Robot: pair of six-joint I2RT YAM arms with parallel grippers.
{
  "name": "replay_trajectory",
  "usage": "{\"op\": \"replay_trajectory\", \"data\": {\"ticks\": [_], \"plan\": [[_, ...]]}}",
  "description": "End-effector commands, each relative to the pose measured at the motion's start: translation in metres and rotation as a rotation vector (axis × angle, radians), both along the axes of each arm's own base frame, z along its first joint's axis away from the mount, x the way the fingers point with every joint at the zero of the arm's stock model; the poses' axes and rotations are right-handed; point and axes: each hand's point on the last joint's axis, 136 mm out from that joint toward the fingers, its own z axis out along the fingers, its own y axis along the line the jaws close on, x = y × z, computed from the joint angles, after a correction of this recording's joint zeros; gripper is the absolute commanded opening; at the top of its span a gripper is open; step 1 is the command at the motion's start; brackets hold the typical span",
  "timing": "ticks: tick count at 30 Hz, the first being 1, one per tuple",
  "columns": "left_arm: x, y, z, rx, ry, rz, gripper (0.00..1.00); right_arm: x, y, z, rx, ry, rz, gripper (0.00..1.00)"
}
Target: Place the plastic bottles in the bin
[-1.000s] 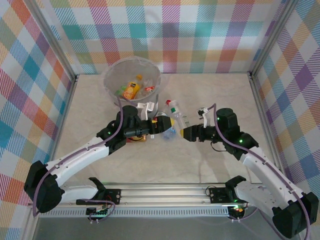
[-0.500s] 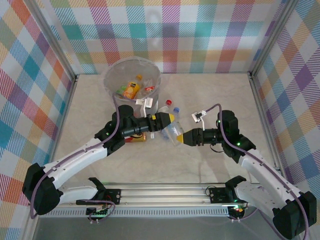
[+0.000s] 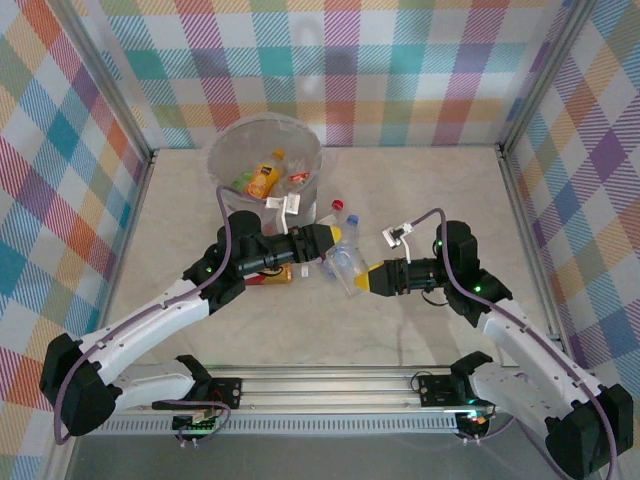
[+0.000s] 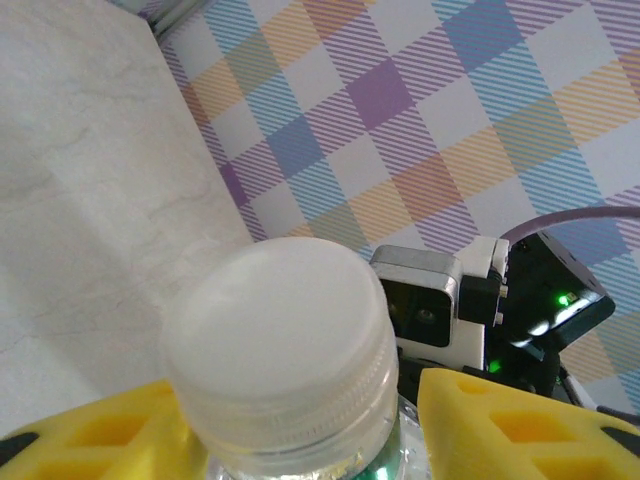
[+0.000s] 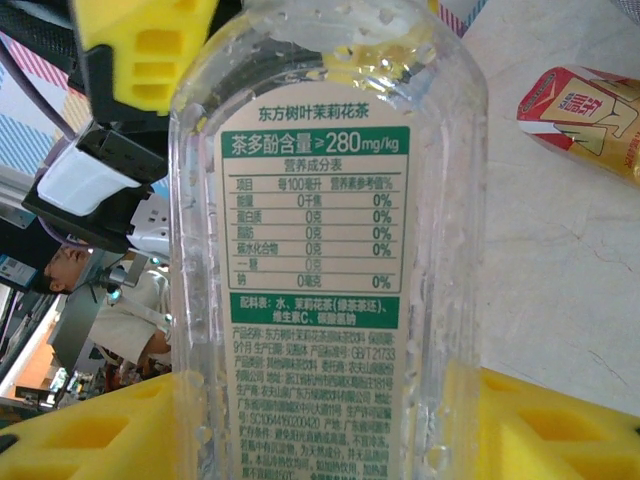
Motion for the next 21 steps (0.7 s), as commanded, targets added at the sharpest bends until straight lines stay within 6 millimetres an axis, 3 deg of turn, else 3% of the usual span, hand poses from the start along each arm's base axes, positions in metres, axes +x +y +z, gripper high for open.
{"op": "replay_trajectory", "data": {"ticks": [1, 7, 14, 21], "plan": [[-0.005, 0.002, 0.032, -0.063, -0.063, -0.003, 0.51, -0.009, 0.001, -0.004, -0.007, 0.007, 0.040, 0.63], [-0.005, 0.003, 0.038, -0.079, -0.063, -0.003, 0.44, -0.009, 0.001, -0.006, -0.012, 0.002, 0.038, 0.64], [-0.002, 0.016, 0.036, 0.050, -0.085, 0.058, 0.44, -0.007, -0.002, -0.004, -0.023, -0.043, -0.001, 0.94], [0.008, 0.043, 0.051, 0.256, -0.164, 0.139, 0.45, -0.006, -0.009, 0.020, -0.015, -0.166, -0.063, 1.00]]}}
